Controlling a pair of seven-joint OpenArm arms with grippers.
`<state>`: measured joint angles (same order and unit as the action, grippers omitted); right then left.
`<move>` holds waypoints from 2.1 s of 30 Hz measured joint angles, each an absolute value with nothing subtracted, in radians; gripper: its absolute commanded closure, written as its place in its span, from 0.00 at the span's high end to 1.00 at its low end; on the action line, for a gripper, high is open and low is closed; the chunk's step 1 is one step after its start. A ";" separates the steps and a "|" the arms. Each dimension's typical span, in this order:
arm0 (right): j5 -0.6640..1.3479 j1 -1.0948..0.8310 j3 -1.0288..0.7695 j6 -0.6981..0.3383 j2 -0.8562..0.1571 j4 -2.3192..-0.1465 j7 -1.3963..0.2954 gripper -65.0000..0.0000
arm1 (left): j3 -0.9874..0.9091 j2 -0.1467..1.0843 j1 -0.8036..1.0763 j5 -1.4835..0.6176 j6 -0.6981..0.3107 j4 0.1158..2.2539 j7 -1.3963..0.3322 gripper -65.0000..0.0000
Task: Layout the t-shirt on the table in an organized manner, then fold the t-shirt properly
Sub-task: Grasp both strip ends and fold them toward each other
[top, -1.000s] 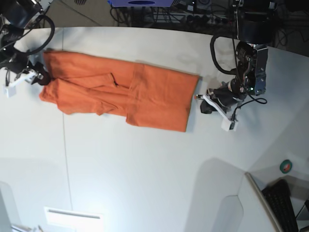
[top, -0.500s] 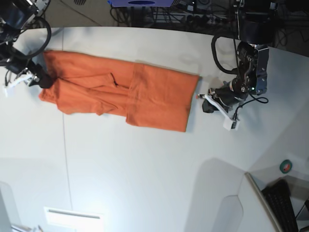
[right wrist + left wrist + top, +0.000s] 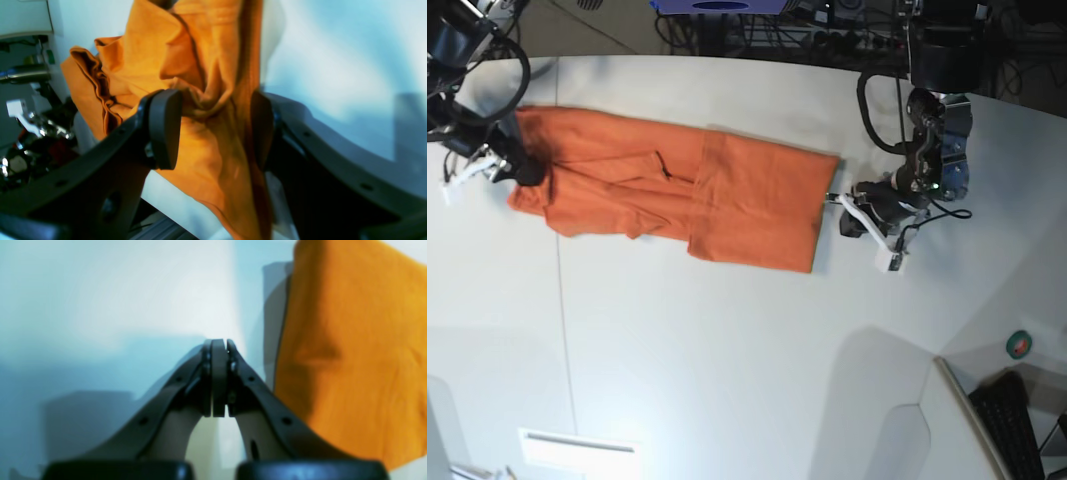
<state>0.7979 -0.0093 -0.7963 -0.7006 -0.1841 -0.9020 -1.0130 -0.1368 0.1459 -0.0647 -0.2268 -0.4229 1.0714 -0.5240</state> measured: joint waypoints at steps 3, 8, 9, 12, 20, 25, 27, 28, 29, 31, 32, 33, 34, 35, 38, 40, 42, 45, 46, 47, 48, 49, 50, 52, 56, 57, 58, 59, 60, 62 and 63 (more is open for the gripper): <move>0.809 -0.009 -0.742 -0.701 -0.179 -0.903 -1.004 0.51 | -0.136 0.093 -0.069 -0.162 -0.423 1.077 -0.516 0.00; 0.812 -0.004 -0.702 -0.701 -0.164 -0.904 -0.978 0.50 | -0.126 0.084 -0.066 -0.188 -0.437 1.077 -0.520 0.00; 0.812 -0.005 -0.702 -0.702 -0.165 -0.903 -0.968 0.50 | -0.131 0.083 -0.066 -0.188 -0.437 1.077 -0.521 0.00; 0.809 -0.009 -0.695 -0.707 -0.165 -0.903 -0.946 0.44 | -0.131 0.083 -0.066 -0.188 -0.437 1.077 -0.523 0.00; 0.750 0.007 -0.649 -0.699 -0.191 -0.895 -0.950 0.00 | -0.128 0.073 -0.067 -0.189 -0.434 1.073 -0.519 0.00; 0.654 0.061 -0.510 -0.693 -0.231 -0.915 -0.953 0.00 | -0.128 0.042 -0.069 -0.182 -0.433 1.073 -0.519 0.00; 0.628 0.048 -0.479 -0.690 -0.223 -0.987 -0.954 0.00 | -0.127 0.028 -0.069 -0.183 -0.429 1.073 -0.523 0.00; 0.617 0.032 -0.467 -0.689 -0.218 -1.035 -0.954 0.00 | -0.122 0.022 -0.068 -0.183 -0.429 1.073 -0.522 0.00; 0.614 0.015 -0.455 -0.688 -0.212 -1.085 -0.953 0.00 | -0.096 0.020 -0.067 -0.183 -0.423 1.073 -0.518 0.00; 0.600 -0.015 -0.423 -0.608 -0.197 -1.199 -0.966 0.00 | -0.044 0.019 -0.067 -0.186 -0.422 1.073 -0.519 0.00; 0.600 -0.032 -0.405 -0.579 -0.190 -1.259 -0.960 0.00 | -0.025 0.016 -0.067 -0.187 -0.423 1.073 -0.516 0.00; 0.615 -0.047 -0.387 -0.549 -0.188 -1.317 -0.962 0.00 | -0.016 0.010 -0.067 -0.187 -0.424 1.073 -0.522 0.00; 0.612 -0.064 -0.372 -0.511 -0.186 -1.384 -0.960 0.00 | -0.013 0.007 -0.065 -0.188 -0.427 1.072 -0.522 0.00; 0.619 -0.076 -0.360 -0.493 -0.187 -1.434 -0.959 0.00 | -0.009 0.006 -0.064 -0.190 -0.427 1.071 -0.523 0.00; 0.615 -0.115 -0.325 -0.388 -0.193 -1.563 -0.953 0.00 | -0.007 -0.001 -0.063 -0.189 -0.434 1.074 -0.527 0.00; 0.617 -0.144 -0.299 -0.337 -0.192 -1.621 -0.956 0.00 | -0.006 -0.013 -0.062 -0.188 -0.433 1.074 -0.526 0.00; 0.617 -0.173 -0.263 -0.294 -0.191 -1.670 -0.961 0.00 | -0.006 -0.023 -0.060 -0.187 -0.433 1.074 -0.529 0.00; 0.619 -0.208 -0.228 -0.276 -0.161 -1.722 -0.962 0.00 | -0.004 -0.042 -0.058 -0.187 -0.426 1.073 -0.531 0.00; 0.620 -0.213 -0.212 -0.276 -0.156 -1.729 -0.964 0.00 | -0.003 -0.045 -0.058 -0.186 -0.427 1.071 -0.531 0.00; 0.619 -0.215 -0.197 -0.276 -0.146 -1.735 -0.969 0.00 | -0.004 -0.048 -0.058 -0.187 -0.426 1.070 -0.532 0.00; 0.619 -0.214 -0.184 -0.276 -0.138 -1.735 -0.968 0.00 | -0.004 -0.053 -0.057 -0.187 -0.427 1.070 -0.534 0.00; 0.620 -0.213 -0.170 -0.276 -0.130 -1.736 -0.967 0.00 | -0.004 -0.059 -0.054 -0.186 -0.426 1.071 -0.533 0.00; 0.619 -0.212 -0.157 -0.276 -0.120 -1.736 -0.967 0.00 | -0.004 -0.064 -0.047 -0.184 -0.425 1.075 -0.532 0.00; 0.619 -0.212 -0.139 -0.275 -0.096 -1.736 -0.965 0.00 | -0.004 -0.070 -0.032 -0.188 -0.426 1.082 -0.530 0.00; 0.614 -0.211 -0.101 -0.186 -0.080 -1.742 -0.966 0.00 | -0.003 -0.083 -0.006 -0.191 -0.429 1.095 -0.525 0.00; 0.609 -0.212 -0.078 -0.166 -0.086 -1.755 -0.965 0.00 | -0.003 -0.083 0.001 -0.191 -0.430 1.099 -0.524 0.00; 0.604 -0.212 -0.054 -0.144 -0.091 -1.770 -0.966 0.00 | -0.003 -0.083 0.007 -0.191 -0.430 1.103 -0.523 0.00; 0.601 -0.211 -0.030 -0.131 -0.093 -1.789 -0.964 0.00 | -0.003 -0.083 0.013 -0.191 -0.430 1.106 -0.522 0.00; 0.617 -0.208 -0.011 -0.130 -0.090 -1.798 -0.960 0.00 | -0.003 -0.083 0.015 -0.192 -0.435 1.110 -0.522 0.00; 0.622 -0.193 0.012 -0.127 -0.078 -1.797 -0.963 0.00 | -0.003 -0.083 0.017 -0.192 -0.438 1.114 -0.524 0.00; 0.628 -0.184 0.017 -0.127 -0.078 -1.790 -0.962 0.00 | -0.002 -0.083 0.019 -0.191 -0.437 1.118 -0.527 0.00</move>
